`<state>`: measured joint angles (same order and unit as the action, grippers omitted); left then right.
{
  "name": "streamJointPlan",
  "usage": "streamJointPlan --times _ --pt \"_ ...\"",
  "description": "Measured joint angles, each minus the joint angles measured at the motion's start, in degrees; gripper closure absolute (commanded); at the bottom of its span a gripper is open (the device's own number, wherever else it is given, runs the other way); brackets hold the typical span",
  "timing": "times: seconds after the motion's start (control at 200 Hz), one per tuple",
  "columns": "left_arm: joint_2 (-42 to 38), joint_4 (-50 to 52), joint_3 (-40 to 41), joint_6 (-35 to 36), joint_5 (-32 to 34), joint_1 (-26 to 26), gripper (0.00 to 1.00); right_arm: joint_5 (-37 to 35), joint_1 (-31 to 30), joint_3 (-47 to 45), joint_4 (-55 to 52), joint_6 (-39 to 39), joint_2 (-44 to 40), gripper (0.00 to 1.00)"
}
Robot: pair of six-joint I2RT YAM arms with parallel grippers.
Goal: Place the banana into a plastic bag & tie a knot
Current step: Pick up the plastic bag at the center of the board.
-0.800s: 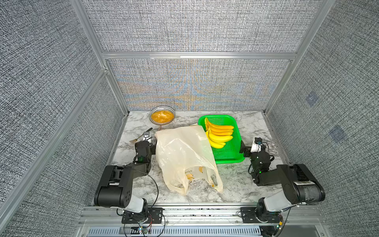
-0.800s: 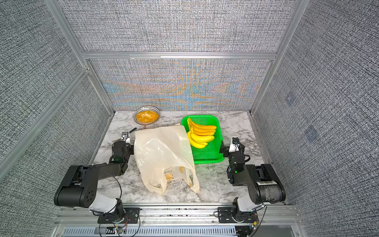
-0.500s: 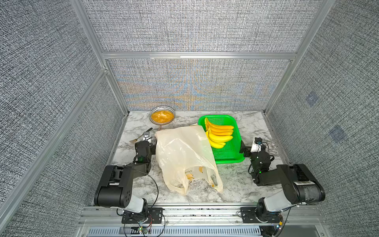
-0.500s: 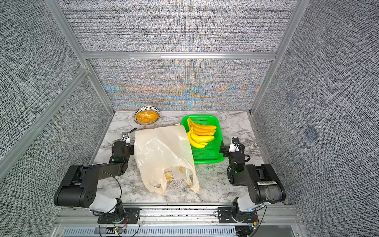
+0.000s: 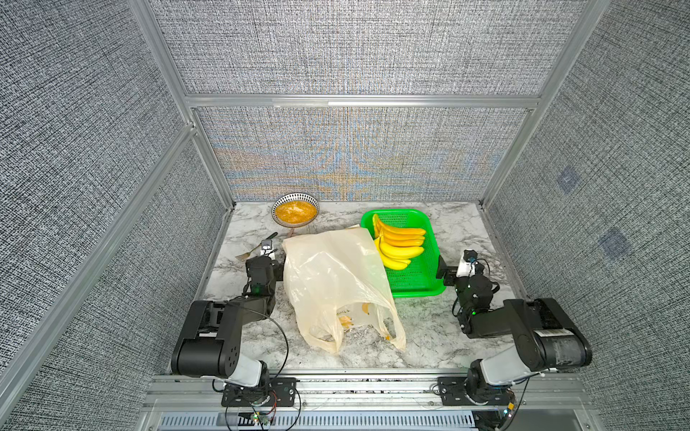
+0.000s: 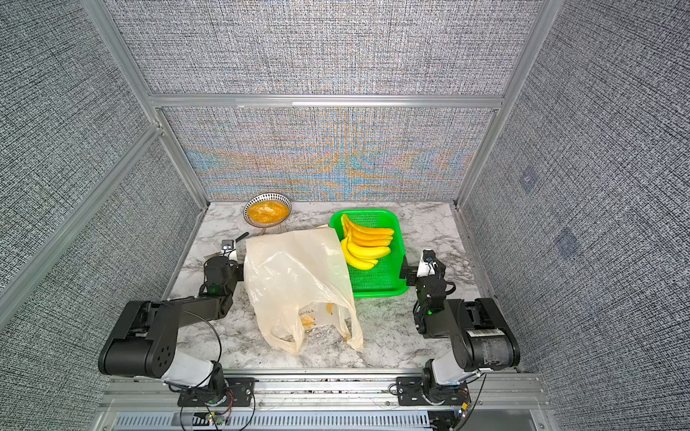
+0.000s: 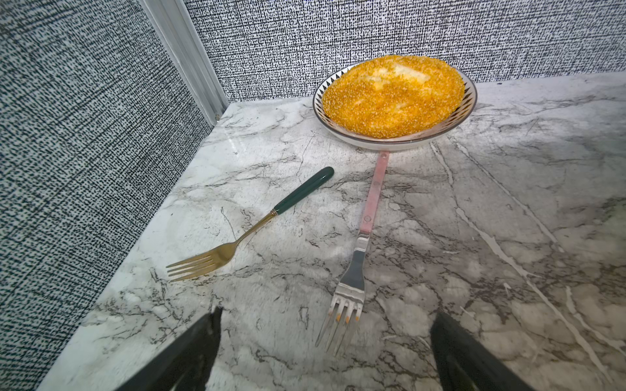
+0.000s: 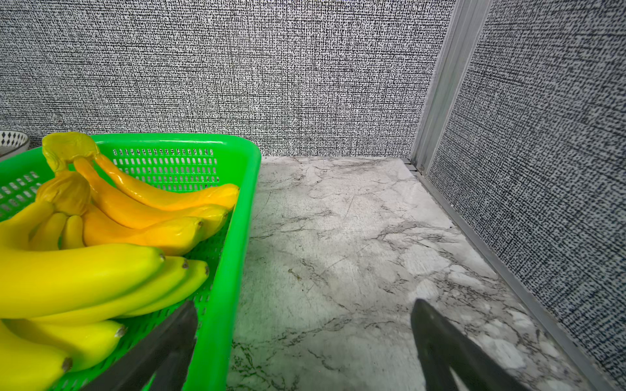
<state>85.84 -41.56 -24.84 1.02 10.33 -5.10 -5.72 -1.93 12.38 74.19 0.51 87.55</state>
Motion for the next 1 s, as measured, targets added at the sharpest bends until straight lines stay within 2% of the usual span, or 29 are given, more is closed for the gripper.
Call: streamJointPlan --times 0.145,0.3,0.49,0.696,0.811,1.001 --pt "-3.9 1.1 0.6 0.0 0.4 -0.1 0.01 0.0 0.0 -0.2 0.2 0.1 -0.1 0.02" --pt "-16.7 7.1 2.2 -1.8 7.3 -0.2 0.01 0.7 -1.2 -2.6 0.0 1.2 -3.8 0.02" --pt "-31.8 18.4 2.1 -5.0 15.2 -0.1 0.01 -0.1 -2.1 0.1 -10.6 1.1 -17.0 0.02" --pt "-47.4 41.0 -3.9 -16.3 20.5 -0.3 0.01 0.2 -2.6 4.0 -26.5 -5.0 -34.6 0.02" --pt "-57.9 50.2 -4.2 -25.3 17.8 -0.5 0.01 1.8 -2.7 6.5 -34.0 -11.1 -42.9 0.02" --pt "-73.0 59.0 -4.3 -32.8 4.4 -0.5 0.01 3.0 -2.6 13.2 -48.5 -18.1 -50.5 0.02"
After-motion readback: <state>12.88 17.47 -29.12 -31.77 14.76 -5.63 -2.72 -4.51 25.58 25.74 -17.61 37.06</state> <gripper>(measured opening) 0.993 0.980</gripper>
